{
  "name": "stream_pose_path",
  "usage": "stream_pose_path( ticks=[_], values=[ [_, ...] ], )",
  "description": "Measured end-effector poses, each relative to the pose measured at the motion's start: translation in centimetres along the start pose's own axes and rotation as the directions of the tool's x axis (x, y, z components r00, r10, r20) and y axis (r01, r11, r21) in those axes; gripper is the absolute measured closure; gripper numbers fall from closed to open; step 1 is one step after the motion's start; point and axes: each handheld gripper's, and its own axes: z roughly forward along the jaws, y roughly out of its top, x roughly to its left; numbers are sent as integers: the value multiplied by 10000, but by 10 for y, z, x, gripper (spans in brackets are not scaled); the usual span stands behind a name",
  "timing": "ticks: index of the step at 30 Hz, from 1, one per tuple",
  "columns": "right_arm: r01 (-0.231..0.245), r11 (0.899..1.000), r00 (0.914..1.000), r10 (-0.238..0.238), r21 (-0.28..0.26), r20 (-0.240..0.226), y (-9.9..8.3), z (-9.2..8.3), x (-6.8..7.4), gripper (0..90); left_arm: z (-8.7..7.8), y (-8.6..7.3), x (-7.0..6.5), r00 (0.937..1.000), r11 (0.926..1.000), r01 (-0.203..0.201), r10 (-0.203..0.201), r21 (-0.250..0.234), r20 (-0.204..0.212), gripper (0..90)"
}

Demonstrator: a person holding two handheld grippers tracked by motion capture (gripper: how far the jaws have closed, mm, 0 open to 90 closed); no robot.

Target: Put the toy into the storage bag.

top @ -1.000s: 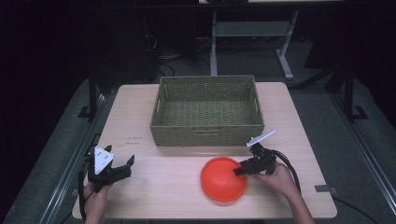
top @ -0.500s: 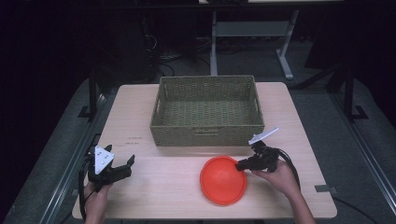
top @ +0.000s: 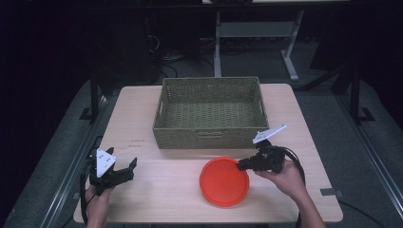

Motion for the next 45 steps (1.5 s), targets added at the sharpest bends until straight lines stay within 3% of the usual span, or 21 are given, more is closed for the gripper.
stream_pose_path(
  ticks=[6,14,26,33,45],
  values=[
    [56,9991,10000,-58,-414,-40,12,-14,5,823,-1,-1,2,9999,10000,73,-73,-68,-74,128],
    [81,9987,9998,-73,-501,163,27,-30,5,823,-3,-1,4,9996,9998,183,-186,-99,-207,127],
    [-41,9974,9997,58,-716,248,50,-50,-1,823,-1,-1,-1,10000,10000,-70,70,-8,-35,127],
    [-51,9926,9991,102,-1211,414,71,-66,-1,822,-2,-1,2,10000,10000,1,-1,-41,-88,127],
    [96,9942,9984,-35,-1072,572,95,-78,2,822,-1,0,1,9999,9999,-133,133,11,-9,127]
  ],
)
